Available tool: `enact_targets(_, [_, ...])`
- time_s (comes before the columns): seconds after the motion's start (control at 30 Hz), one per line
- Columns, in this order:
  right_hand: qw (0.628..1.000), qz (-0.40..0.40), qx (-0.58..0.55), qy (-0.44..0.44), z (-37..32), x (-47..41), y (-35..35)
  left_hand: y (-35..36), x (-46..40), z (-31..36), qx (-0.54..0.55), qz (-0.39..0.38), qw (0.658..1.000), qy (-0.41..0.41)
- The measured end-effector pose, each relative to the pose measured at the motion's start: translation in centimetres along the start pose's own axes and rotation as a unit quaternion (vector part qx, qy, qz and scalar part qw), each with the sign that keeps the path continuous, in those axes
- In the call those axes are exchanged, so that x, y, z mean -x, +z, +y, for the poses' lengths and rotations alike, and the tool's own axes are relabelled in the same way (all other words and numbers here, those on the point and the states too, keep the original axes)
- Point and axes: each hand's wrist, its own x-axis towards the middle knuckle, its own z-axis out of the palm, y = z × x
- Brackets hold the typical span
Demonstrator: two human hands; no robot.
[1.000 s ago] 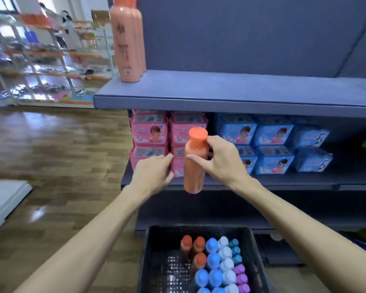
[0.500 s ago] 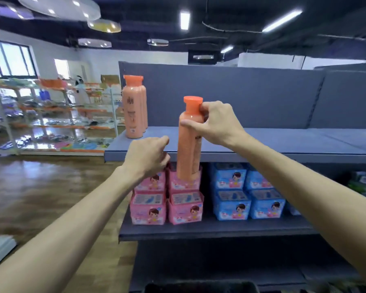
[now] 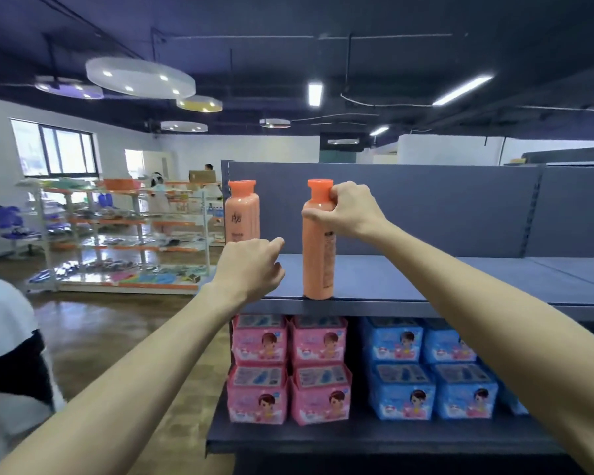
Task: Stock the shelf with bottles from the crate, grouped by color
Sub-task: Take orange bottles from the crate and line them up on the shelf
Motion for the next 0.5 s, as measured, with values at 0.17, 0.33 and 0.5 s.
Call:
enact_targets(0.17, [1.000,-0.004,0.010,0.021,0.8,-1.6,2.1,0.8,-0.6,-0.7,-0.005,-0.004,1.000,0.005])
enact_targets(0.33, [1.000,-0.016,0.003,0.024,1.6,-3.3,3.3,1.9,-1.3,-1.2,-0.017,-0.011,1.000,0.006])
enact_targets(0.5, [0.999,-0.031,-0.011,0.010,2.7,-4.2,3.9,3.1,-2.3,-1.6,-0.007,-0.018,1.000,0.004])
